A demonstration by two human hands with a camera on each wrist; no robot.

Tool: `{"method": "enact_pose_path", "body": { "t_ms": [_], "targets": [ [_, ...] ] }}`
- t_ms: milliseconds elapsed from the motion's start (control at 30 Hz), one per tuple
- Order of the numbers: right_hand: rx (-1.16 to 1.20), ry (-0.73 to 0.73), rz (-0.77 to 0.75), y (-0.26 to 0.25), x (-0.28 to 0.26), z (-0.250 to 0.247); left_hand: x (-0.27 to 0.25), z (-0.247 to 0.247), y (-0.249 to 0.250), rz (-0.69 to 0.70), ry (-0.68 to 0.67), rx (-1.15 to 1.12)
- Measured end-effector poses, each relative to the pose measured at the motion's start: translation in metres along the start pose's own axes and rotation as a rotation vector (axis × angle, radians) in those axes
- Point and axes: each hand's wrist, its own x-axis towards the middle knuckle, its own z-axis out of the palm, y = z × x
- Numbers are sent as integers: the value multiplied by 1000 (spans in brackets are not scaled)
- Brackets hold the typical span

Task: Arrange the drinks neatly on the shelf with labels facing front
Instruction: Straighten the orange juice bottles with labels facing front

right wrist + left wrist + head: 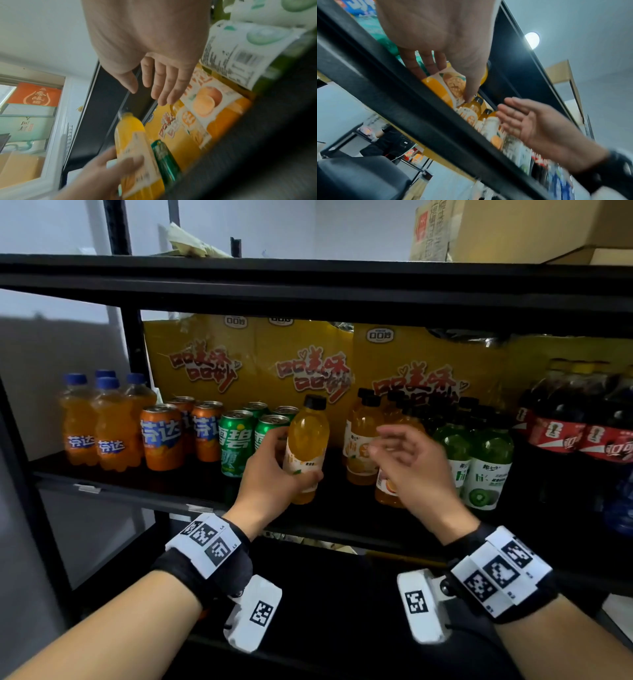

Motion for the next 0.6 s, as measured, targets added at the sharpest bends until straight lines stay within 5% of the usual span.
{"method": "enact_pose_path", "body": {
  "t_ms": [200,600],
  "targets": [
    [-63,373,-125,-22,34,-32,-3,4,-11,27,53,112],
    [-516,20,-50,-31,53,-24,-12,3,-9,91,212,198]
  ]
}}
